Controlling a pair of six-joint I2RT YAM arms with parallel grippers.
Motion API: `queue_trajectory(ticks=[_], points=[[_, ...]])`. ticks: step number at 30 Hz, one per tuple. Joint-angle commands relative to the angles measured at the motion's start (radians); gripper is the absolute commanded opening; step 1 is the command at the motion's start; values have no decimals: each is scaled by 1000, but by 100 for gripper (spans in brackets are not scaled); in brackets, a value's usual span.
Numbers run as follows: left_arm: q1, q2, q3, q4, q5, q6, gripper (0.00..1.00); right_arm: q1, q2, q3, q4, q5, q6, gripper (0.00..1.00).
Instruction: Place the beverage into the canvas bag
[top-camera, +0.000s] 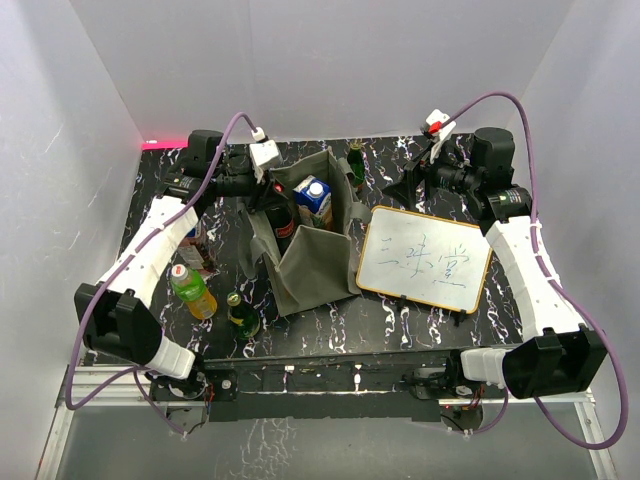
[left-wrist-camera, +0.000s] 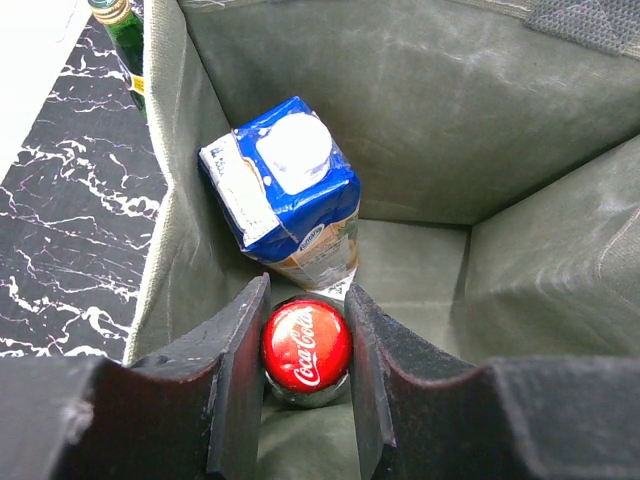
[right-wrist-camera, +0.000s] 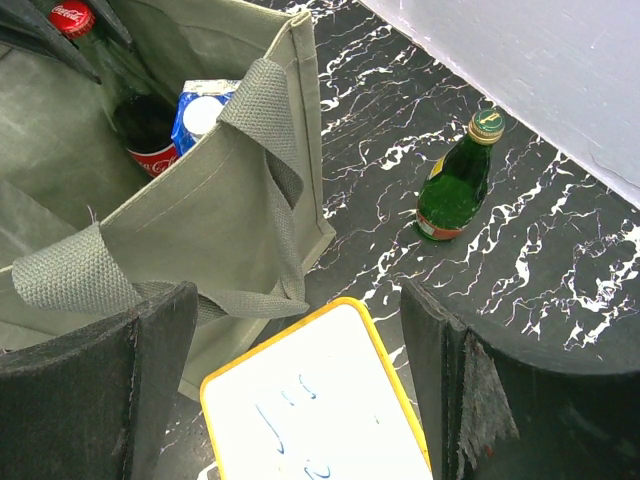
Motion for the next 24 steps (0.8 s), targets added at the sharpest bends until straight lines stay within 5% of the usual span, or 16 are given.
queue_trajectory(ticks=[1, 8, 24], points=[[-1, -69, 16, 47, 5, 49, 32, -5, -26, 3, 32, -16, -13, 85], [-1, -68, 61, 35, -28, 13, 54, -4, -20, 9, 32, -21, -12, 85], [-1, -100, 200, -38, 41, -143, 73, -4, -30, -2, 37, -17, -3, 85]])
